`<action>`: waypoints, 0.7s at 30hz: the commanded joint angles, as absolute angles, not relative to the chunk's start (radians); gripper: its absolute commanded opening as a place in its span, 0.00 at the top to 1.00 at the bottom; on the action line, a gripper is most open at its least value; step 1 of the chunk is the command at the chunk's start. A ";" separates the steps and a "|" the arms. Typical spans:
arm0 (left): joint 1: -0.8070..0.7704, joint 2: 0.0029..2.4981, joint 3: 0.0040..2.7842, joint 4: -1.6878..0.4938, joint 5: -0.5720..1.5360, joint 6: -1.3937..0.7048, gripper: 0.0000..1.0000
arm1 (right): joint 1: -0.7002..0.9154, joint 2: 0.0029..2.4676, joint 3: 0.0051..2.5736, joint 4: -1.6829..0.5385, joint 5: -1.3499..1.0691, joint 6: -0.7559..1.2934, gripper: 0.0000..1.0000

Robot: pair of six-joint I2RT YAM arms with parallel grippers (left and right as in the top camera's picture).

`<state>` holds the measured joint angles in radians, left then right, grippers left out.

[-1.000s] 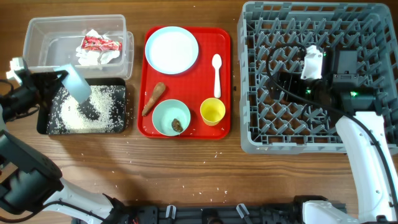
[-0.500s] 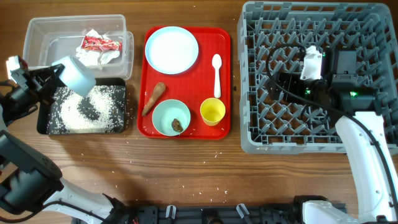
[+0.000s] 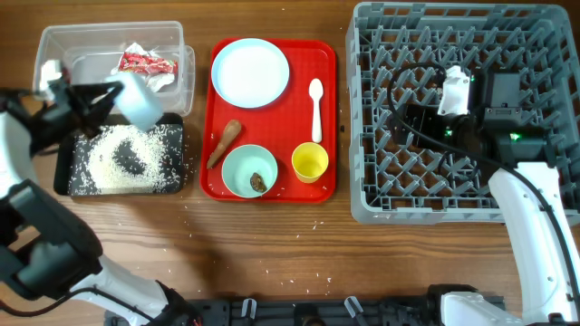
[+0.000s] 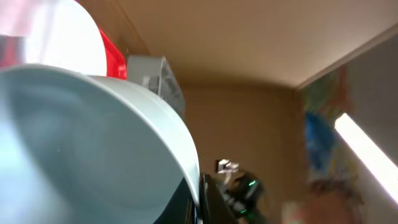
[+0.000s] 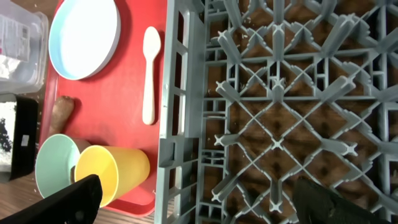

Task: Sort waste into correct bins and load items into the dishwasher rack
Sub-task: 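Place the emptied bowl onto the plate on the red tray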

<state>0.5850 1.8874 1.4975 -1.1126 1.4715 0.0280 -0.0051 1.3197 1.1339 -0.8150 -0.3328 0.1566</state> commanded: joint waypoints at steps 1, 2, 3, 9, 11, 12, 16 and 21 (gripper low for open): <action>0.373 1.795 1.694 -1.060 1.216 -0.078 0.96 | 0.002 1.330 1.151 -0.806 -0.342 0.159 0.00; 0.271 1.794 1.766 -1.028 1.027 -0.155 0.96 | 0.003 1.330 1.151 -0.806 -0.339 0.160 0.00; 0.209 1.794 1.797 -1.002 0.928 -0.177 0.96 | 0.003 1.330 1.151 -0.806 -0.339 0.160 0.00; -0.252 1.863 1.824 -0.828 0.089 -0.176 0.96 | 0.002 1.332 1.151 -0.805 -0.339 0.160 0.00; -0.350 1.938 1.824 -0.788 -0.052 -0.163 0.96 | 0.003 1.332 1.151 -0.801 -0.339 0.159 0.00; -0.380 1.978 1.824 -0.770 -0.096 -0.161 0.96 | 0.003 1.332 1.151 -0.802 -0.339 0.159 0.00; -0.417 2.127 1.824 -0.699 -0.170 -0.161 0.96 | 0.003 1.332 1.151 -0.805 -0.339 0.160 0.00; -0.404 2.242 1.823 -0.619 -0.170 -0.162 0.96 | 0.003 1.332 1.150 -0.802 -0.339 0.160 0.00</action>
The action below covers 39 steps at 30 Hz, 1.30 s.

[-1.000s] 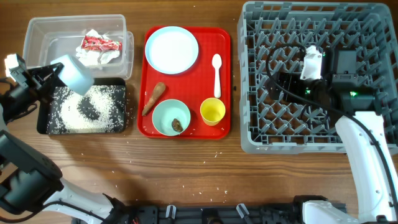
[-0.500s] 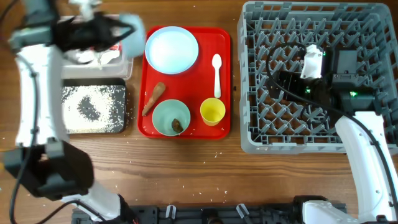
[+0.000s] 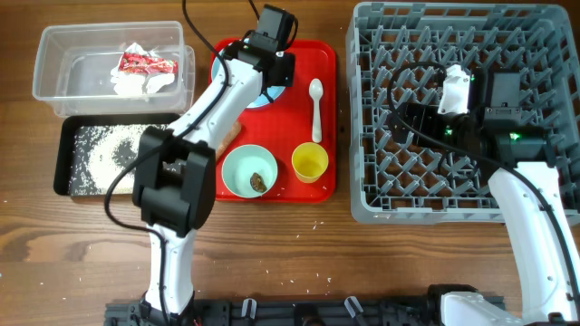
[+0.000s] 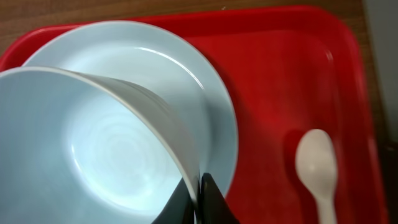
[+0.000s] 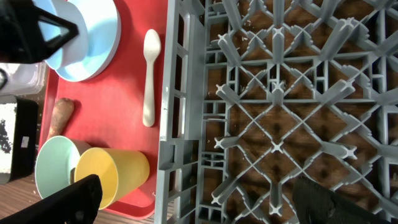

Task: Sort waste into correct bins and load items into the dishwasher rack
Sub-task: 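Place the emptied bowl onto the plate on the red tray, then grasp the green bowl with the brown scrap using left gripper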

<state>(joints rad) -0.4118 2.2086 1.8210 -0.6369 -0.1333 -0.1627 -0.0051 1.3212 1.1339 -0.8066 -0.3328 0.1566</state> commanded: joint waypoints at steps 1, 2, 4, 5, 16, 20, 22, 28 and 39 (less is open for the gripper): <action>-0.404 2.252 1.823 -0.620 -0.170 -0.162 0.95 | 0.003 1.332 1.150 -0.802 -0.339 0.159 0.00; -0.404 2.255 1.823 -0.625 -0.170 -0.162 0.80 | 0.003 1.332 1.150 -0.802 -0.338 0.157 0.00; -0.404 2.256 1.823 -0.635 -0.170 -0.162 0.41 | 0.002 1.332 1.150 -0.802 -0.334 0.156 0.01; -0.404 2.255 1.824 -0.635 -0.170 -0.162 0.33 | 0.003 1.332 1.150 -0.802 -0.335 0.157 0.00; -0.406 2.001 1.859 -1.122 0.080 -0.506 0.32 | 0.002 1.332 1.150 -0.802 -0.334 0.156 0.00; -0.433 2.004 1.785 -1.203 0.115 -0.560 0.48 | 0.002 1.332 1.150 -0.801 -0.335 0.156 0.00; -0.456 2.004 1.718 -1.188 0.093 -0.594 0.51 | 0.003 1.332 1.150 -0.802 -0.335 0.156 0.00; -0.469 2.005 1.529 -1.067 0.070 -0.642 0.51 | 0.003 1.332 1.150 -0.805 -0.335 0.156 0.00; -0.467 1.997 1.431 -0.957 0.086 -0.636 0.96 | 0.003 1.332 1.150 -0.805 -0.335 0.157 0.00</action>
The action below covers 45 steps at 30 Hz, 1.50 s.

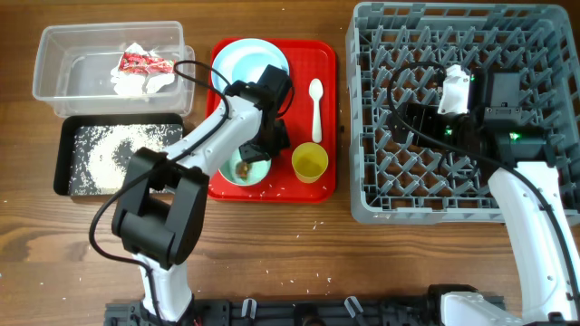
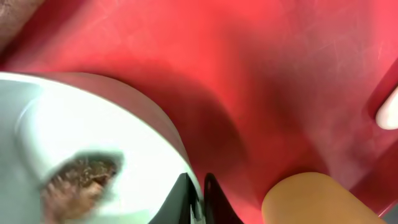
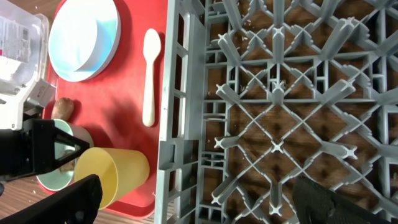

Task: Sort waste into correct bins and load items into the dishwasher rack
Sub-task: 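Grasp the green bowl with the brown scrap using left gripper, then tip the green bowl over the black tray to dump the scrap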

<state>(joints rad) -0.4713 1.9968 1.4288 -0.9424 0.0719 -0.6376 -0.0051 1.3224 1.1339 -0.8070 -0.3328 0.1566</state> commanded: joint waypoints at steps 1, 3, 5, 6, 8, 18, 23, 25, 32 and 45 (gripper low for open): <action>-0.461 1.982 1.453 -0.993 0.089 -0.632 0.96 | 0.003 1.332 1.150 -0.805 -0.335 0.157 0.00; -0.437 1.944 1.518 -1.065 0.089 -0.587 0.96 | 0.003 1.332 1.150 -0.804 -0.334 0.157 0.00; -0.408 1.894 1.591 -1.121 0.089 -0.545 0.96 | 0.002 1.332 1.150 -0.794 -0.334 0.157 0.00; -0.383 1.860 1.628 -1.152 0.095 -0.519 0.96 | 0.002 1.332 1.150 -0.789 -0.334 0.157 0.00; -0.314 1.787 1.665 -1.190 0.132 -0.458 0.96 | 0.003 1.332 1.150 -0.785 -0.334 0.156 0.00; 0.240 1.723 1.573 -1.220 0.482 -0.044 0.96 | 0.003 1.332 1.150 -0.776 -0.336 0.157 0.00; 0.448 1.768 1.433 -1.130 0.840 0.219 0.96 | 0.003 1.332 1.150 -0.778 -0.335 0.145 0.00; 0.521 1.792 1.382 -1.097 0.951 0.287 0.96 | 0.002 1.332 1.150 -0.779 -0.335 0.131 0.00; 0.715 1.840 1.359 -1.071 1.290 0.308 0.96 | 0.003 1.332 1.150 -0.778 -0.335 0.132 0.00; 0.830 2.035 1.359 -1.056 1.564 0.141 0.96 | 0.003 1.332 1.150 -0.779 -0.335 0.133 0.00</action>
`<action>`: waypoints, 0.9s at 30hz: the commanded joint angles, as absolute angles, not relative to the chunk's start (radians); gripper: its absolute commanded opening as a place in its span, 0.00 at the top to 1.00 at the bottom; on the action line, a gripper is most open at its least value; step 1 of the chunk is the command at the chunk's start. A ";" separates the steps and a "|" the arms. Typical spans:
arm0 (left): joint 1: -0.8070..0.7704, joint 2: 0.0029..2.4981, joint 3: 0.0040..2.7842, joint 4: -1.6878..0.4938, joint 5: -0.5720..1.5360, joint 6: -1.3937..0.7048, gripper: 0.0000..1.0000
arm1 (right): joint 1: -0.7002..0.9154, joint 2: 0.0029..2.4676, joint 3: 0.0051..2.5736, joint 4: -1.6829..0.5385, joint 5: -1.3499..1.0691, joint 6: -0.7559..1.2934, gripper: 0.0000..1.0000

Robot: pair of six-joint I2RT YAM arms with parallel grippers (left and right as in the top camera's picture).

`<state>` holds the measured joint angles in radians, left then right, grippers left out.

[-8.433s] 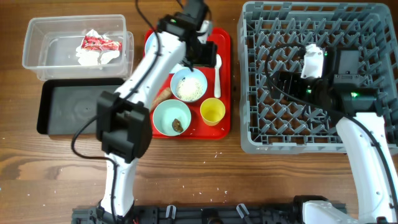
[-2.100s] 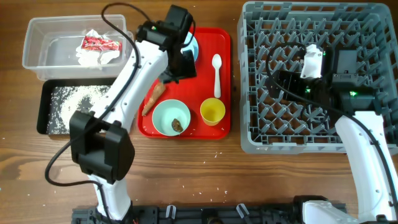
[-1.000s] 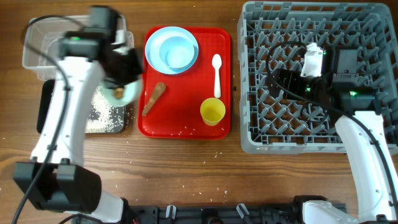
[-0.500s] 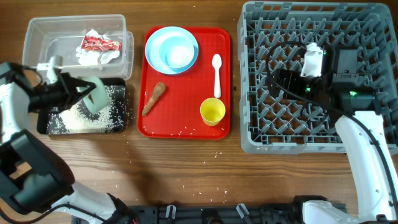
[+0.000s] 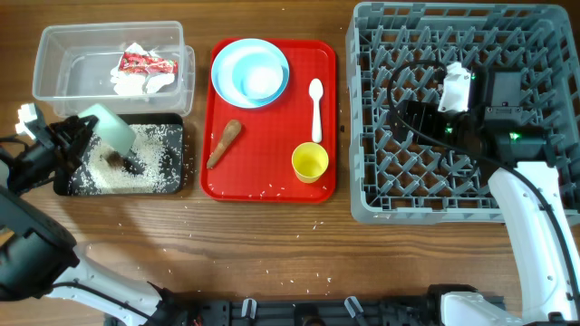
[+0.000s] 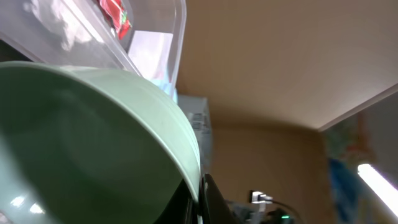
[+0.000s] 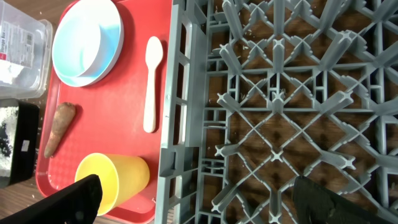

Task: Sort waste into correct bins and load items into the dishwasher rack
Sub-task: 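Tip the green bowl over the black tray to dump the scrap, then set the green bowl back down on the red tray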

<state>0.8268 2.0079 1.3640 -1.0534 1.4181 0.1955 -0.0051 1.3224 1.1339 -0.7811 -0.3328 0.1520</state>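
My left gripper (image 5: 89,129) is shut on the rim of a pale green bowl (image 5: 112,129), held tilted over the black tray (image 5: 175,184) of rice, where a brown food lump (image 5: 116,159) lies. Up close, the green bowl (image 6: 93,137) fills the left wrist view, with my left gripper (image 6: 200,198) pinching its edge. A blue bowl (image 5: 259,81) sits on a plate, with a white spoon (image 5: 315,109), a yellow cup (image 5: 310,162) and a brown scrap (image 5: 225,143) on the red tray (image 5: 272,181). My right gripper (image 7: 199,205) hangs open over the grey rack (image 5: 362,195).
A clear bin (image 5: 54,86) with a red wrapper and paper stands behind the black tray. Loose rice grains lie on the wooden table in front of the red tray. The rack's upright prongs fill the right side.
My left gripper, then shut on the green bowl with food in it on the red tray, now holds that bowl tilted over the black tray. A brown lump lies in the rice.
First my left gripper held the blue bowl tilted over the black tray. Then it held that bowl over the plate on the red tray. Later the blue bowl sat on the plate and the gripper gripped the green bowl, now over the black tray. My right arm stayed still.
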 commanded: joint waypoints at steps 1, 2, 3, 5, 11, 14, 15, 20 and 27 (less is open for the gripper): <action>0.830 2.036 1.359 -1.064 1.577 0.138 0.96 | 0.003 1.332 1.150 -0.779 -0.335 0.133 0.00; 0.830 2.035 1.359 -1.065 1.577 0.116 0.96 | 0.003 1.332 1.150 -0.779 -0.335 0.133 0.00; 0.830 2.035 1.359 -1.066 1.577 0.111 0.96 | 0.003 1.332 1.150 -0.779 -0.335 0.133 0.00; 0.826 2.031 1.360 -1.080 1.577 0.112 0.96 | 0.003 1.332 1.150 -0.779 -0.335 0.133 0.00; 0.597 1.723 1.362 -1.192 1.316 0.281 0.96 | 0.003 1.332 1.150 -0.779 -0.336 0.134 0.00; 0.328 1.592 1.362 -1.084 1.094 0.186 0.96 | 0.003 1.332 1.150 -0.778 -0.336 0.134 0.00; 0.244 1.584 1.362 -1.031 0.984 0.103 0.96 | 0.003 1.332 1.150 -0.778 -0.335 0.134 0.00; -0.183 1.632 1.361 -0.865 0.327 -0.142 0.96 | 0.003 1.332 1.150 -0.778 -0.335 0.133 0.00; -0.440 1.836 1.361 -0.840 0.107 -0.173 0.96 | 0.003 1.332 1.150 -0.772 -0.335 0.133 0.00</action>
<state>-0.4149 1.7679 1.3613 -0.8478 0.1730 -0.1471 -0.0051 1.3231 1.1343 -0.7784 -0.3328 0.1520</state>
